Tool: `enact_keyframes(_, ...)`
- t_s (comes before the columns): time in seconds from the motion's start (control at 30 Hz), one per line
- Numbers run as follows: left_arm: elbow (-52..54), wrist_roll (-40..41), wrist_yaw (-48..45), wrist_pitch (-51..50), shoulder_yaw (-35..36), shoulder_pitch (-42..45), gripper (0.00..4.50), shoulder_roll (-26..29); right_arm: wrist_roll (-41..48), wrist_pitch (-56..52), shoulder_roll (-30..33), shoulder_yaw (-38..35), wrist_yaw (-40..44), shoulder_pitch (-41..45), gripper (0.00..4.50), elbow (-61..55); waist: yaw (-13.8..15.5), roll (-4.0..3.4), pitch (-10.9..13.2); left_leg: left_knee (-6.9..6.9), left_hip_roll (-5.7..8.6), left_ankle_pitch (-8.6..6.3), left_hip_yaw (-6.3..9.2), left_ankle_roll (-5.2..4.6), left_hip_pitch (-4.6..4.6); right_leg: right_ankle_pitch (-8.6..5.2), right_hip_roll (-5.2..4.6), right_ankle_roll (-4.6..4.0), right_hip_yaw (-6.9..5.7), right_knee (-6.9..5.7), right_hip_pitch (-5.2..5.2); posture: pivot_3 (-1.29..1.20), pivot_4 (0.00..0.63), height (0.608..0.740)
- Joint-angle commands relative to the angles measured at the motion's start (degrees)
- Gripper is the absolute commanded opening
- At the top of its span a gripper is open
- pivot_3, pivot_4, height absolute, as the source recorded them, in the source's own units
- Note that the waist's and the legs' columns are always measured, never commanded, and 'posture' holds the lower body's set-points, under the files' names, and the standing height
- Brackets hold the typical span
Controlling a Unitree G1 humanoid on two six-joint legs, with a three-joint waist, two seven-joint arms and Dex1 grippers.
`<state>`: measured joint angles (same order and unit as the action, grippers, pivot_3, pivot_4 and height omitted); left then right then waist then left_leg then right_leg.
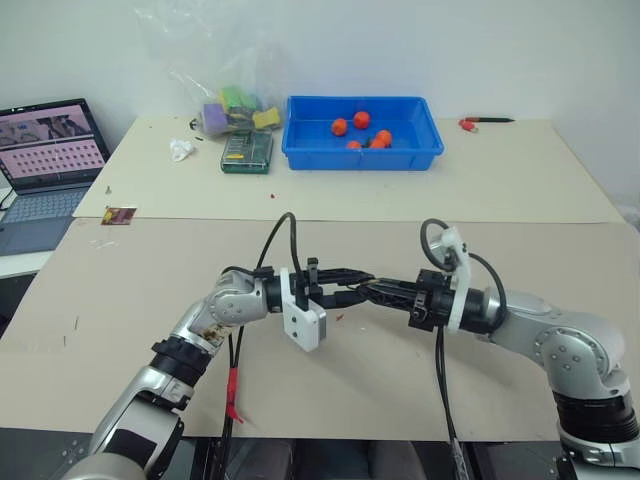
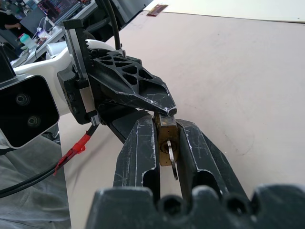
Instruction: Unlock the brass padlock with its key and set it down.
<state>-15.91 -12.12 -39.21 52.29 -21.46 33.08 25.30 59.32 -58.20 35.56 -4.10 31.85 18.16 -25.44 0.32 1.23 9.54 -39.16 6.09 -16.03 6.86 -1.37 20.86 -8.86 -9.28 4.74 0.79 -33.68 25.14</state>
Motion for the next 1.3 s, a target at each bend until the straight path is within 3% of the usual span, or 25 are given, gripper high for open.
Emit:
enact_keyframes(0.03,1.8,1.6,1.3,-1.0,1.2,0.5,0.8,-0.3,1.7,-0.2,0.6,-1.5,0.6,0.3,0.11,-2.1,0.0,0.0,0.0,0.0,0.0,0.0,0.0,0.0,0.0,0.0,0.0,0.0,0.0,0.0,0.0,0.0,0.15,0.74)
enact_keyframes(0.3,2.1,1.5,1.2,-1.2,1.0,0.4,0.8,-0.8,0.6,1.1,0.8,-1.5,0.9,-0.1,0.11,-2.6,0.0,0.0,0.0,0.0,0.0,0.0,0.0,0.0,0.0,0.0,0.0,0.0,0.0,0.0,0.0,0.0,0.15,0.74)
enact_keyframes(0.33,2.1,1.5,1.2,-1.2,1.0,0.4,0.8,-0.8,0.3,1.3,0.9,-1.4,0.9,-0.1,1.12,-2.6,0.0,0.0,0.0,0.0,0.0,0.0,0.0,0.0,0.0,0.0,0.0,0.0,0.0,0.0,0.0,0.0,0.15,0.74)
enact_keyframes(0.5,2.1,1.6,1.3,-1.5,0.9,0.4,0.8,-0.9,-1.4,2.0,0.9,-1.2,0.8,0.0,2.67,-2.8,0.0,0.0,0.0,0.0,0.0,0.0,-0.01,0.0,0.0,0.0,0.0,0.0,0.0,0.0,0.0,0.0,0.15,0.74)
enact_keyframes(1.2,2.3,0.8,1.4,0.3,0.4,-0.8,0.8,0.0,1.0,0.3,1.6,-3.6,1.2,0.8,2.67,-1.5,0.0,0.0,0.0,0.0,0.0,0.0,-0.01,0.0,0.0,0.0,0.0,0.0,0.0,0.0,0.0,0.0,0.15,0.74)
enact_keyframes(1.3,2.5,1.0,1.5,-0.4,0.7,-1.2,0.8,-0.2,1.5,0.2,1.8,-3.6,1.3,0.9,1.97,-1.4,0.0,0.0,0.0,0.0,0.0,0.0,-0.01,0.0,0.0,0.0,0.0,0.0,0.0,0.0,0.0,0.0,0.15,0.74)
